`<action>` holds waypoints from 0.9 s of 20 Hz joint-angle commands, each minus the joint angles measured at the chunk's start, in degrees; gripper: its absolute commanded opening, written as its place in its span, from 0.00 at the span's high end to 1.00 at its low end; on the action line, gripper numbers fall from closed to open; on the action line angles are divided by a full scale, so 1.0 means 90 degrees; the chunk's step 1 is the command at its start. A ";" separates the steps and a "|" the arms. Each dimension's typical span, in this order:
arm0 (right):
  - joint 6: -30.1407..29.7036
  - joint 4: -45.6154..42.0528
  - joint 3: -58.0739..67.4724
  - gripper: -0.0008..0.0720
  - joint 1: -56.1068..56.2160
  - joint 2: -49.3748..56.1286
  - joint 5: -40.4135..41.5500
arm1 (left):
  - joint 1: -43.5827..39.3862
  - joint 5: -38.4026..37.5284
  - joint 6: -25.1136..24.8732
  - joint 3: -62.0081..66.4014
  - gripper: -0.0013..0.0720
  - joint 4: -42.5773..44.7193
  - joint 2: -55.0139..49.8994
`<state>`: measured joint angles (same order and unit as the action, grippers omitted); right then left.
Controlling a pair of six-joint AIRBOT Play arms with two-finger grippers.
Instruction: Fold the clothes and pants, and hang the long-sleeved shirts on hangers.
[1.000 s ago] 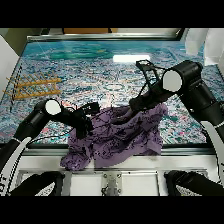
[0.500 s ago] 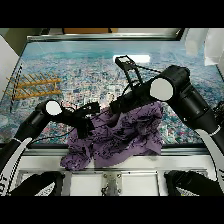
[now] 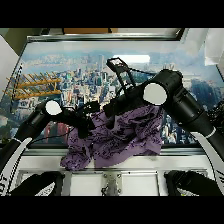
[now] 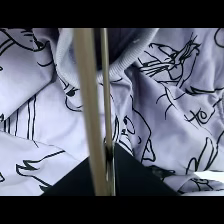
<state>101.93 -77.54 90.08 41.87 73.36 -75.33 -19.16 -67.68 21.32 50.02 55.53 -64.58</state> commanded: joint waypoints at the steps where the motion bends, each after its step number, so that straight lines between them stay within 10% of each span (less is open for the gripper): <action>1: 0.0000 0.0109 0.0005 0.95 0.0015 0.0005 0.0017 | -0.0002 -0.0005 -0.0005 -0.0002 0.96 -0.0012 -0.0002; 5: 0.0000 0.0265 0.0005 0.84 0.0007 0.0005 0.0039 | -0.0002 -0.0002 -0.0005 -0.0002 0.96 -0.0012 0.0000; 7: -0.0002 0.0265 0.0005 0.25 0.0007 0.0005 0.0034 | -0.0002 -0.0005 -0.0005 -0.0002 0.96 -0.0010 0.0000; 18: -0.0699 0.0578 0.0005 0.23 -0.0833 -0.0665 -0.1018 | -0.0002 -0.0005 -0.0005 -0.0002 0.96 -0.0007 0.0000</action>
<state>100.01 -74.52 90.08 36.97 69.30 -82.46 -19.16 -67.70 21.30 50.02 55.40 -64.58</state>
